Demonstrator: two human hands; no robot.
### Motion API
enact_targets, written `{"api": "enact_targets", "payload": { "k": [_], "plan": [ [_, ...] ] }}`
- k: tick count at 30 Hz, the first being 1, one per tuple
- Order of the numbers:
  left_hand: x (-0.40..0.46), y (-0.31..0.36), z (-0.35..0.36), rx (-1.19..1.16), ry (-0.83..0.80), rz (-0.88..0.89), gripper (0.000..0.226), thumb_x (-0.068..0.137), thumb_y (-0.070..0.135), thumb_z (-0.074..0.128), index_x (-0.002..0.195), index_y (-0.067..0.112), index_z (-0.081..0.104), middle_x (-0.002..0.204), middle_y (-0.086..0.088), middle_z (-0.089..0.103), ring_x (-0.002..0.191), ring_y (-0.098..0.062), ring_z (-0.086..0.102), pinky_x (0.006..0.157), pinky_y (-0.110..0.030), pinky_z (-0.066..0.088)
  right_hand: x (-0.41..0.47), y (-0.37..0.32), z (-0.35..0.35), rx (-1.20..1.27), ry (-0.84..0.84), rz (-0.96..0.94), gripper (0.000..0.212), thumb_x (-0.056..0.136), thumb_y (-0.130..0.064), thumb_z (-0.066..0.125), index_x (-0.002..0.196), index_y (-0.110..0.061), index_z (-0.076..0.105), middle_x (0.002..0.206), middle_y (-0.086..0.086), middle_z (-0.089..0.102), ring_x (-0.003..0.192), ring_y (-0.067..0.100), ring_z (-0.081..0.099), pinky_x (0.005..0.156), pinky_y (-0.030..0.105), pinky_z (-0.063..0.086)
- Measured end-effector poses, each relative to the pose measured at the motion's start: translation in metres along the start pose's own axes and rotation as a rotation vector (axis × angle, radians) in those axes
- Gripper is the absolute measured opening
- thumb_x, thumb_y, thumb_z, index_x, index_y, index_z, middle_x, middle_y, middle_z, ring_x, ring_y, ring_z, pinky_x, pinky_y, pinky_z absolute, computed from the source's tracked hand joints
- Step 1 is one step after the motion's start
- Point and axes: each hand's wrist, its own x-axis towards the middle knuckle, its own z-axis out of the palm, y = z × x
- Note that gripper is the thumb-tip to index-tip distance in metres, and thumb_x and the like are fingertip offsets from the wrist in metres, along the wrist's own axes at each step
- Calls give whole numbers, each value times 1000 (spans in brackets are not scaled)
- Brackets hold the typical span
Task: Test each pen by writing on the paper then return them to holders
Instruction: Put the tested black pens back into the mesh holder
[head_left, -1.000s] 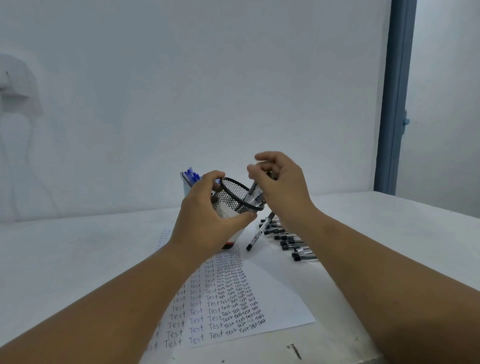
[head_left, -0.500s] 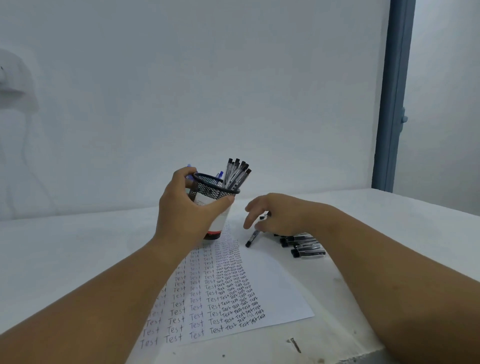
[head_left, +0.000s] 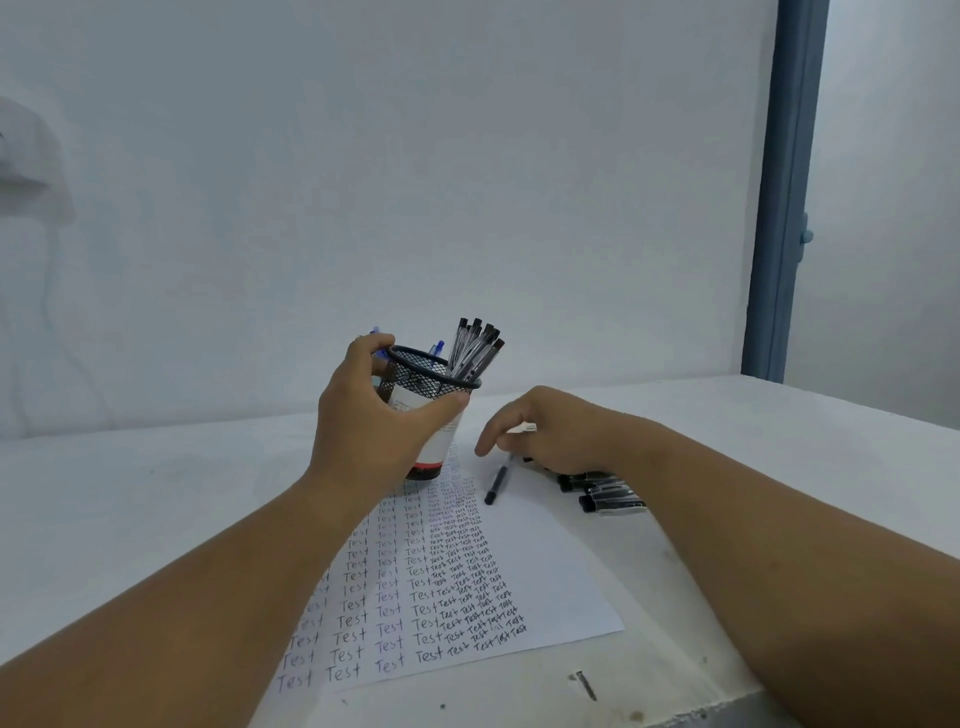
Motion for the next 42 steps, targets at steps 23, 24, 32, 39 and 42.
{"api": "enact_targets", "payload": {
  "k": [23,24,32,39,42],
  "plan": [
    [-1,-2,1,4,-18,16,83,65,49,90,134,34,46,121,12,57,102,-6,60,81,-24,51,-21,11,-47,-168,-64,279,51,81,-61,73,119,-30,61,115,-9,59,100,9,57,86,30,43],
    [0,-2,1,2,-17,14,83,64,49,90,133,35,47,121,12,57,104,-9,60,83,-27,53,-24,10,-49,-191,-151,320,66,70,-65,78,125,-33,59,122,-11,57,109,10,55,93,32,42],
    [0,-4,0,-9,-24,-3,81,65,49,90,132,34,48,120,12,58,102,-7,61,81,-27,53,-19,25,-39,-280,-201,397,97,35,-81,84,120,-43,56,125,-15,59,115,16,57,104,44,44],
    [-1,-4,0,-11,-29,-13,83,64,50,91,133,35,47,122,11,58,99,-4,60,83,-28,53,-14,30,-27,-224,7,455,83,35,-82,81,97,-29,62,103,-5,66,108,23,48,95,44,45],
    [-1,-3,0,-4,-37,-10,83,66,49,90,135,34,47,122,11,58,98,-1,59,77,-20,49,-12,33,-23,-148,43,379,78,41,-74,85,84,-15,58,77,-1,64,84,23,59,78,37,48]
  ]
}}
